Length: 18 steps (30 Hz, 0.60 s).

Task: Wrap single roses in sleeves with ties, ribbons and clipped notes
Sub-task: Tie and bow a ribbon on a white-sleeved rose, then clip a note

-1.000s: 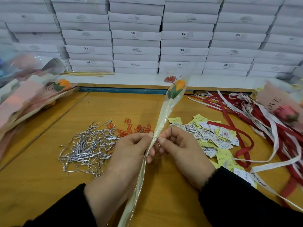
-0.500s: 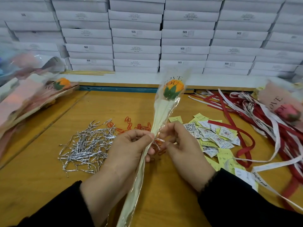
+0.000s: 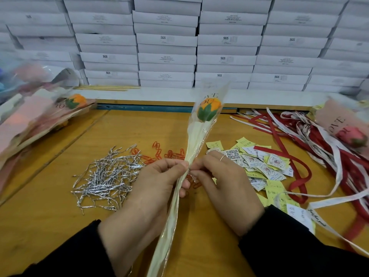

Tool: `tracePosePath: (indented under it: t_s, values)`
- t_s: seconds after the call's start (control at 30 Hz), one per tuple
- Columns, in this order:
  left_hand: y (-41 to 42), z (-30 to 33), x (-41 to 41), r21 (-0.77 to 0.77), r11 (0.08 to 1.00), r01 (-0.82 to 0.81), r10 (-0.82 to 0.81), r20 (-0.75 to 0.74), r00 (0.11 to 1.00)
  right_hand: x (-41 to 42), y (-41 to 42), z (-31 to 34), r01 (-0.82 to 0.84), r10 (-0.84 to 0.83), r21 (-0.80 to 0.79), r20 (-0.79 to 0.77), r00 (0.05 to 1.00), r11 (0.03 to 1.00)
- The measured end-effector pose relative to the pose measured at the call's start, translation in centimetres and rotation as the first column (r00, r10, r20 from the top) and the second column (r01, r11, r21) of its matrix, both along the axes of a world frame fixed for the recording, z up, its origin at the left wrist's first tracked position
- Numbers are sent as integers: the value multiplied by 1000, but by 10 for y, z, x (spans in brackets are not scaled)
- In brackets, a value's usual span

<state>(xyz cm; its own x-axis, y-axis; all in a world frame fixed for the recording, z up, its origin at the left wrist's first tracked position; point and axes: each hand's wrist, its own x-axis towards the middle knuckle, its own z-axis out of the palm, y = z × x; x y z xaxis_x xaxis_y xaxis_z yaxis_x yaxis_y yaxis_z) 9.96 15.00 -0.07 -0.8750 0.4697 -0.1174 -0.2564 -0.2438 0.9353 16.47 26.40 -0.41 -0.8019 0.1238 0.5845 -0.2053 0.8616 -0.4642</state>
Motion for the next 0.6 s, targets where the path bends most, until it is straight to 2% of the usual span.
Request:
tracePosePath:
  t_s: [0.2,0.37,0.4,0.43,0.47,0.5,0.57,0.6]
  values:
    - [-2,2,-3,1,1000,-6,6,27,1000,0,2,-1,-56,51,66,69,996,996]
    - [-1,1,-1,-3,1000,14,-14,12,1000,0,2,0,-45,45,-2,47,998,999]
    - [-1,0,0,-11,1000,10,-10,-2,1000,-1,2,0,-36,39,-53,59,997,998]
    - [0,-1,0,-18,1000,5,-5,-23,1000,-2,2,-1,-27,43,-171,87,995,985]
    - [0,-1,1,-23,1000,-1,0,-49,999,-3,1,0,-20,73,-363,133,988,932]
    - [1,-1,1,-26,1000,-3,1,-80,997,-4,1,2,-8,132,-580,172,976,815]
    - [2,1,3,-18,1000,8,-10,-129,992,-7,0,2,48,280,-887,196,940,459]
    - [2,1,4,-18,1000,14,-17,-144,989,-8,0,2,76,344,-951,181,921,299]
